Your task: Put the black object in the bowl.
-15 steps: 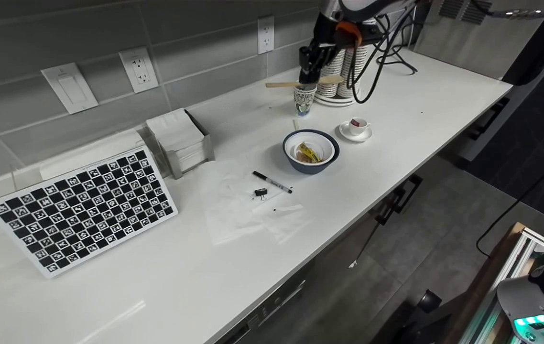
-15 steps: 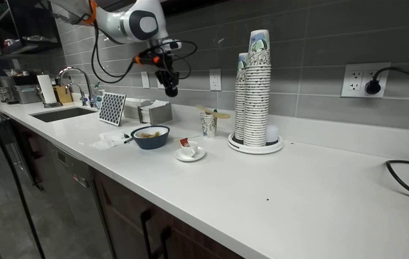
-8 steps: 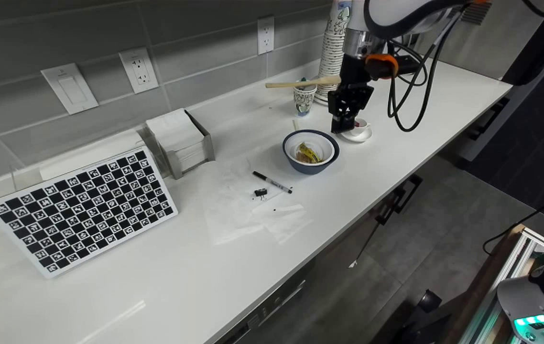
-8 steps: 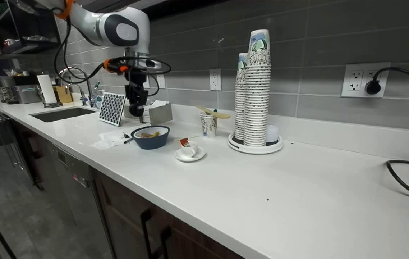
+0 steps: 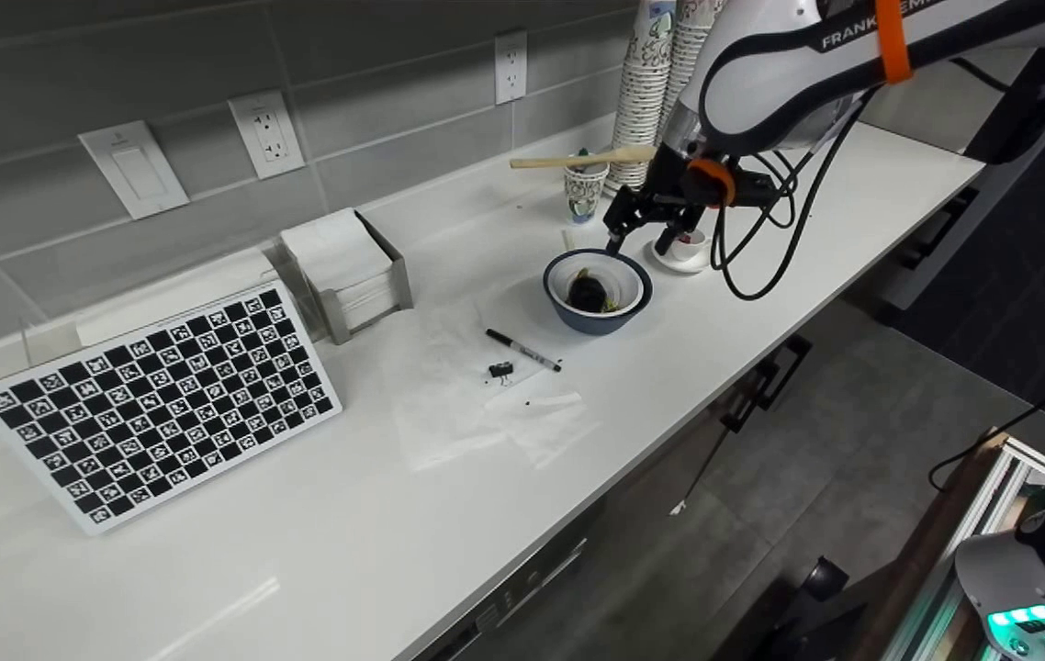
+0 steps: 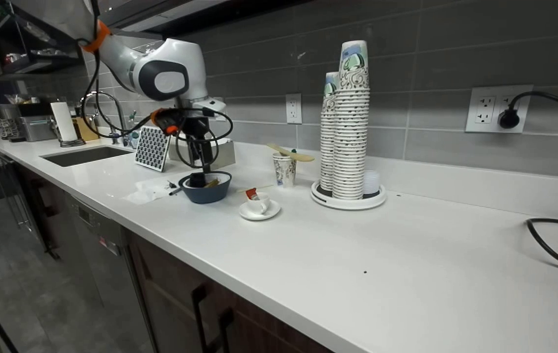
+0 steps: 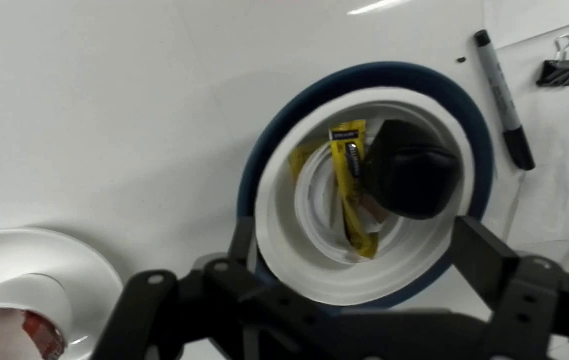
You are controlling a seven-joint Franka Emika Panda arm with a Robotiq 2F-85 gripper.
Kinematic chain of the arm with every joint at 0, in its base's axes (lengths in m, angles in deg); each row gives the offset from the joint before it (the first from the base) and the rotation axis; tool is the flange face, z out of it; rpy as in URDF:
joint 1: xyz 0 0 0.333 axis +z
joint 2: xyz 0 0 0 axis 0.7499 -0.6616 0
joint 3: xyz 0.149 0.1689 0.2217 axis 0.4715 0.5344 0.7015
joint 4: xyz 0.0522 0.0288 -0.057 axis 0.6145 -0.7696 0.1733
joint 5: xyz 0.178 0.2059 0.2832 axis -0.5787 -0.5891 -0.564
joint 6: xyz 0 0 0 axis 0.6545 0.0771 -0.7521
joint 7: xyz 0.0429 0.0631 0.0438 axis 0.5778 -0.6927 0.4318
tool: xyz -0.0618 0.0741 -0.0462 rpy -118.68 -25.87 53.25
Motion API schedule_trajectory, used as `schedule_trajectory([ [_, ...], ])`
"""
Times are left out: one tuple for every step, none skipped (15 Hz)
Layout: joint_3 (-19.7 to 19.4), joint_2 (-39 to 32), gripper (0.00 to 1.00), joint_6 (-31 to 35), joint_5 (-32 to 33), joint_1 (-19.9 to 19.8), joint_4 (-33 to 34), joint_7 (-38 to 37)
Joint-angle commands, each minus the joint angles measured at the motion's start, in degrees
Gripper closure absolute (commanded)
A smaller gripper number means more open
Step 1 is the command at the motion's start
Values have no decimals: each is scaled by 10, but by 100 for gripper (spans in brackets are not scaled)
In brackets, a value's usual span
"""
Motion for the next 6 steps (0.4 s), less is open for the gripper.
schedule_trajectory([
  [-21, 101, 0, 0, 46, -14, -112, 26],
  [-21, 127, 0, 20, 37, -18, -141, 52],
  [-22, 154, 0, 64, 37, -19, -171, 81],
  [-25, 183, 0, 87, 40, -22, -200, 94],
  [-27, 213, 0, 117, 25, -24, -231, 116],
  [-25, 130, 0, 71, 30, -22, -148, 85],
])
